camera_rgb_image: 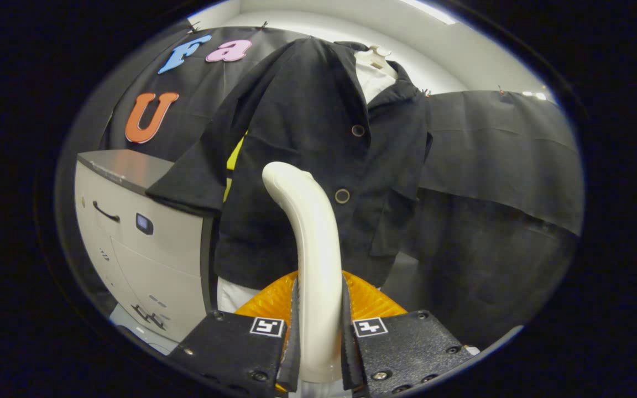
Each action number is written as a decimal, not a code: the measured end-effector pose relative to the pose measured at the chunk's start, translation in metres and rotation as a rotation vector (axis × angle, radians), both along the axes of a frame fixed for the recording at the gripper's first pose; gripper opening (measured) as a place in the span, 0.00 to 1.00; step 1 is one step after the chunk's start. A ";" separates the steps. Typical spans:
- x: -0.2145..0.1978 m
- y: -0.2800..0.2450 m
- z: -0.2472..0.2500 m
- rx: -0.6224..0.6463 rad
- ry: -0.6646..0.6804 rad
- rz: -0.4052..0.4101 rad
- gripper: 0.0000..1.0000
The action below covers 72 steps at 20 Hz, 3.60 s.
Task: Iron the clothes twice with a garment steamer, once on the left side and once on the right side.
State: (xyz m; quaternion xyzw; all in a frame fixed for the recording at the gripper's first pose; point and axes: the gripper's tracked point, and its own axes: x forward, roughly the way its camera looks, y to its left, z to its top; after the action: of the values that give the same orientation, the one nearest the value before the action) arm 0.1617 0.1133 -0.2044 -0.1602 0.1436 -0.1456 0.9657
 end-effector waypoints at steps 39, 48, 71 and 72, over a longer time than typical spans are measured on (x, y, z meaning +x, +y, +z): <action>0.124 -0.162 0.324 0.130 -0.467 -0.092 0.32; 0.095 -0.173 0.238 0.106 -0.355 -0.141 0.32; 0.023 -0.132 0.037 0.018 -0.146 -0.136 0.32; 0.016 -0.129 0.027 0.024 -0.131 -0.136 0.32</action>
State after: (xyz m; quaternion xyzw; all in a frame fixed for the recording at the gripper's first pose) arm 0.1779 -0.0157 -0.1774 -0.1288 0.0923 -0.2194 0.9627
